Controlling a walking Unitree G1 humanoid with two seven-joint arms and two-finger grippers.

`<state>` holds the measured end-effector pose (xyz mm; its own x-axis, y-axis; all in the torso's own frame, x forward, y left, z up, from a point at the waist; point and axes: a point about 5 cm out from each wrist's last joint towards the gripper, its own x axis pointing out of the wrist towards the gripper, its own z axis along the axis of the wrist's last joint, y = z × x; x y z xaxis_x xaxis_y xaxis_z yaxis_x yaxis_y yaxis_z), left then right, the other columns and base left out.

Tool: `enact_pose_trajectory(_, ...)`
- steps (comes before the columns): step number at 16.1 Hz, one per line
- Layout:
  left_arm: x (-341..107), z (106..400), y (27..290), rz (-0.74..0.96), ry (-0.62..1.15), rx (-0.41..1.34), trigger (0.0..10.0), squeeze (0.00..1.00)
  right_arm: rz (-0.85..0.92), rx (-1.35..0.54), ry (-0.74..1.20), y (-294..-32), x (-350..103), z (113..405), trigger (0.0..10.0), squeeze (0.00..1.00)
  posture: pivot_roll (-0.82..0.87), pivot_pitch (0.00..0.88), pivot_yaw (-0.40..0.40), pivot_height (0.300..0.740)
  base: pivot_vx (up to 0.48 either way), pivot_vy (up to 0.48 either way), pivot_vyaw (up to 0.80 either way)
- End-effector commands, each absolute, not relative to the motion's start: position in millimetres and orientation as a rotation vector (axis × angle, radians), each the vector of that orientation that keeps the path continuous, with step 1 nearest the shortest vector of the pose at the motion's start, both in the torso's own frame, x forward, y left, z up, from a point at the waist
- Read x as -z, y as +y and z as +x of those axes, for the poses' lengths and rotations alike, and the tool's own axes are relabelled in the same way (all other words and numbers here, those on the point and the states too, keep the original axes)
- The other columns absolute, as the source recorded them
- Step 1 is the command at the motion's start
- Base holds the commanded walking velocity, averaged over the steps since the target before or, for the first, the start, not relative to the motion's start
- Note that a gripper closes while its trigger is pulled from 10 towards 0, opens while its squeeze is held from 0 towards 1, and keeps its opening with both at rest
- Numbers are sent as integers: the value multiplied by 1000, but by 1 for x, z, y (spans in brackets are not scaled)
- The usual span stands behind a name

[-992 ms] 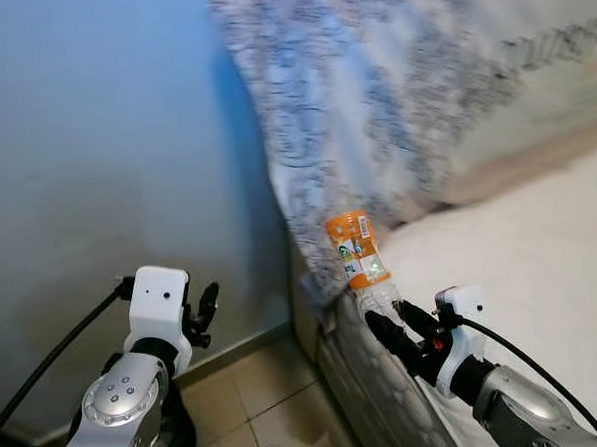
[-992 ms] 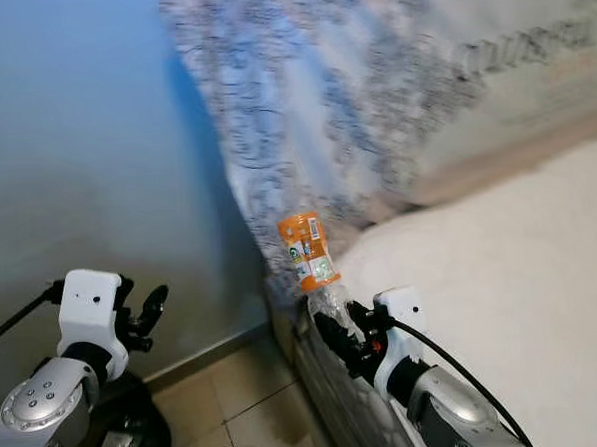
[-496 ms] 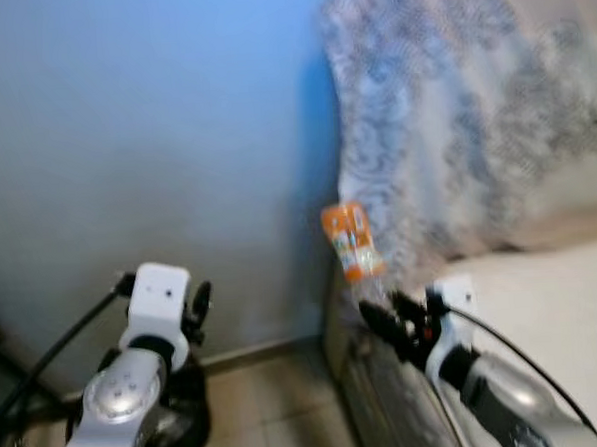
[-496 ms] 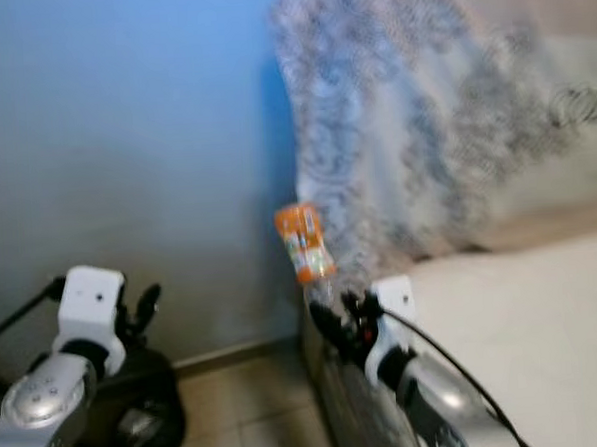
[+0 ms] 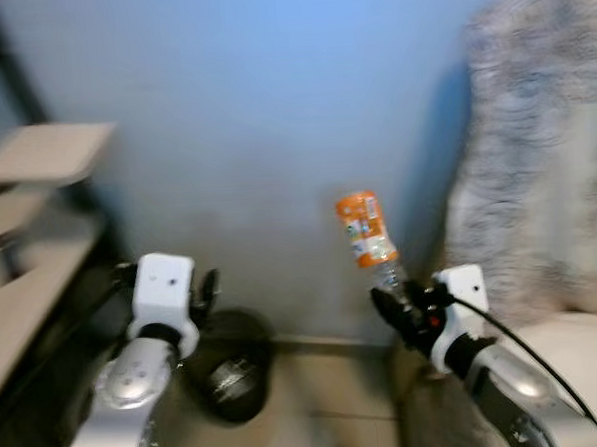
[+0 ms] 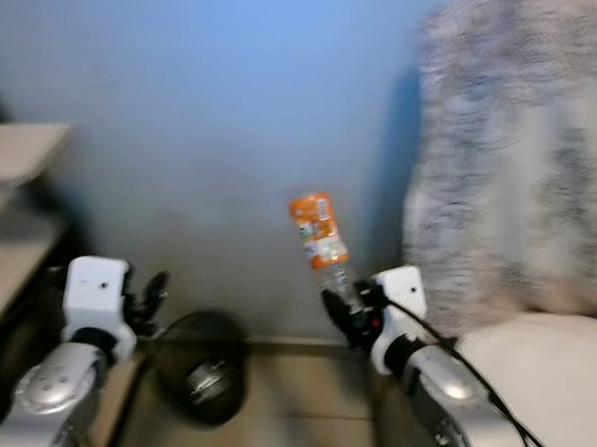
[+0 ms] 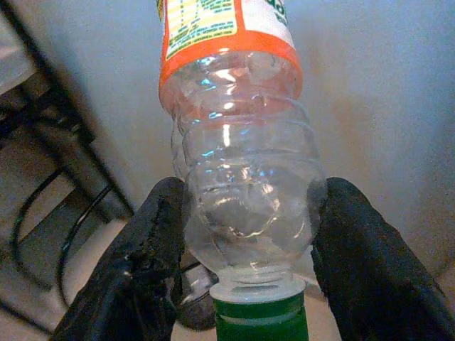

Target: Clean up the room

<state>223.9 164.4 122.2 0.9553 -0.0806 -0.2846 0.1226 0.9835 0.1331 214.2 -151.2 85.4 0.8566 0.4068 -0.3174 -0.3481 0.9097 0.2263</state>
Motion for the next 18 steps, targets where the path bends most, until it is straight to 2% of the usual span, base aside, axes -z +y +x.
enact_pose_trajectory(1,-125,226,167,159,268,90,10000,0,165,-395,390,-150,-83,214,10000,0,-77,0,-15,740,0,0,800)
enact_pose_trajectory(3,-126,227,168,172,268,98,10000,0,161,-392,382,-149,-84,217,10000,0,-95,0,-6,740,0,0,800)
enact_pose_trajectory(6,-123,229,170,181,278,96,10000,0,130,-374,391,-148,-83,222,10000,0,-82,0,-14,740,89,0,0)
enact_pose_trajectory(10,-122,232,174,184,284,91,10000,0,-63,-328,391,-147,-78,229,10000,0,-92,0,-11,740,284,0,0)
enact_pose_trajectory(13,-122,232,174,182,285,94,10000,0,-45,-383,416,-147,-76,227,10000,0,-90,0,-9,740,319,0,0)
enact_pose_trajectory(18,-121,231,173,185,288,105,10000,0,-67,-453,420,-142,-76,224,10000,0,-96,0,-6,740,336,0,748)
